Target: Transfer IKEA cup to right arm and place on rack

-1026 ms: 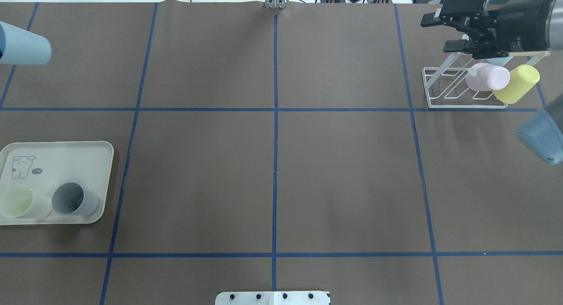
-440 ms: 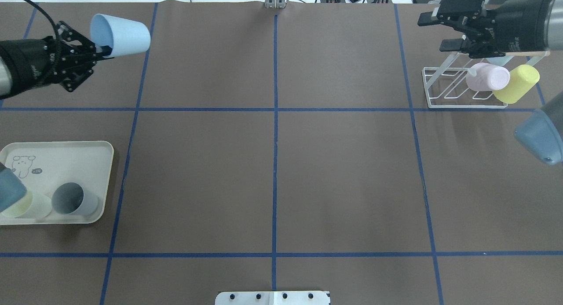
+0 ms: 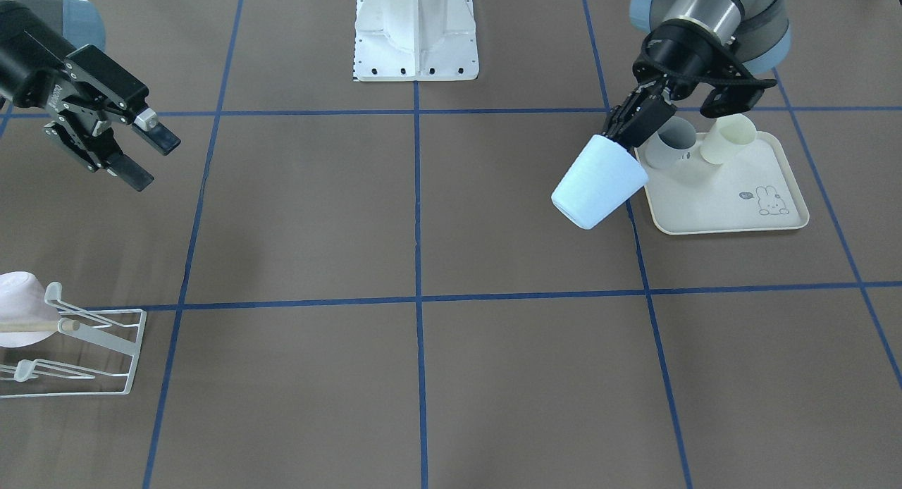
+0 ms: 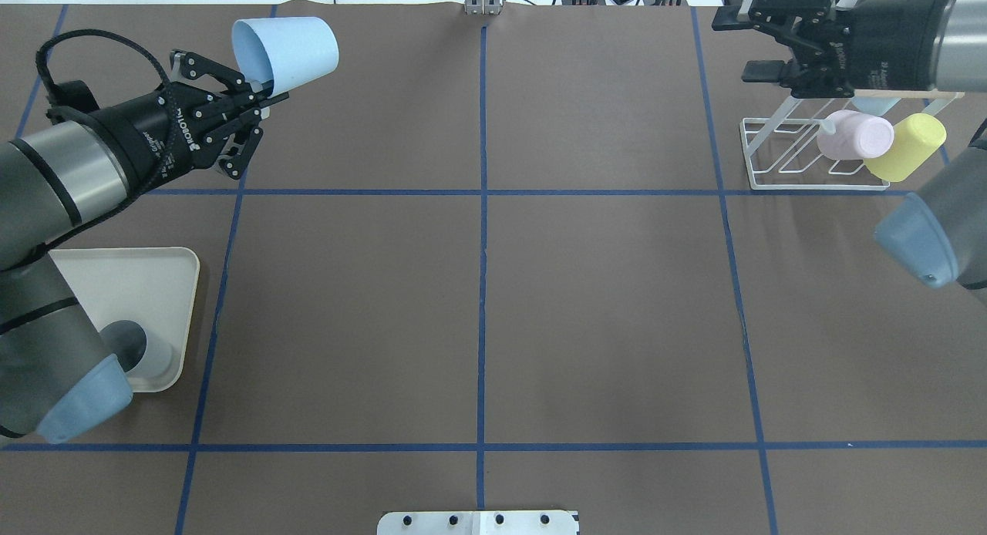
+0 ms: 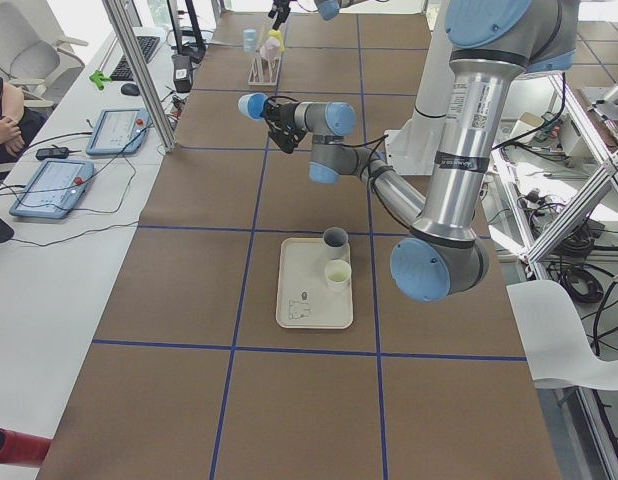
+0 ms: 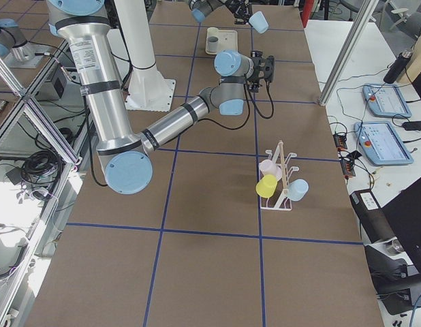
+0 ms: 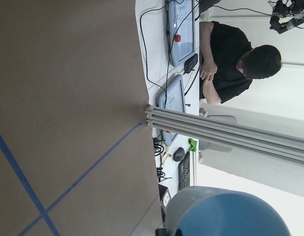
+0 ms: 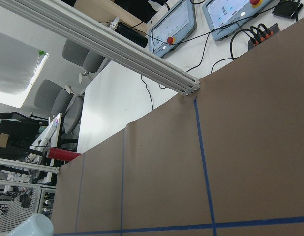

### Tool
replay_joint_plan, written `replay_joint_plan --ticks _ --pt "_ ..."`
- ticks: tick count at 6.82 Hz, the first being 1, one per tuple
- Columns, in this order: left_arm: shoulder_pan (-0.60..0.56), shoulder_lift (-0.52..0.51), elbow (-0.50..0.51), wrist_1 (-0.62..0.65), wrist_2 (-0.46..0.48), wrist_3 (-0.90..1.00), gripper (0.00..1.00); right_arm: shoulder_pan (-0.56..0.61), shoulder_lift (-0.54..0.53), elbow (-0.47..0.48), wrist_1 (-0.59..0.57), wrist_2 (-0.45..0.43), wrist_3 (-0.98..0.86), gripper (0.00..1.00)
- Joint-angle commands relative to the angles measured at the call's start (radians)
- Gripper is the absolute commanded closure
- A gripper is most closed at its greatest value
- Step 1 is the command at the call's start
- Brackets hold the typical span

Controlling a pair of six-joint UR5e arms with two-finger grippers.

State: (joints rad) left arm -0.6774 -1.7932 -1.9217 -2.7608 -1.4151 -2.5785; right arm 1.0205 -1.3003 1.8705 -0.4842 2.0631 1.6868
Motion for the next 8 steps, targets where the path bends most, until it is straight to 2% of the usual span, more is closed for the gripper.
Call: replay_joint_plan --ticks 1,3,5,6,8 --pt "0.097 -0.064 0.044 -0.127 0.138 -0.176 1.0 -0.106 0.045 -0.022 0.113 -0.151 0.149 0.0" --pt "0.114 -0.116 0.082 -0.178 0.203 -0.27 1.0 -0.218 0.085 -0.024 0.176 -0.283 0.238 0.0" --pt "0.121 -0.184 0.133 -0.181 0.229 -0.307 1.0 -0.346 0.137 -0.024 0.214 -0.479 0.28 0.0" --pt "0.133 -0.192 0.138 -0.204 0.261 -0.327 1.0 -0.373 0.168 -0.037 0.213 -0.529 0.28 0.0" --pt "0.179 -0.224 0.138 -0.201 0.307 -0.319 1.0 -0.375 0.226 -0.094 0.217 -0.544 0.3 0.0"
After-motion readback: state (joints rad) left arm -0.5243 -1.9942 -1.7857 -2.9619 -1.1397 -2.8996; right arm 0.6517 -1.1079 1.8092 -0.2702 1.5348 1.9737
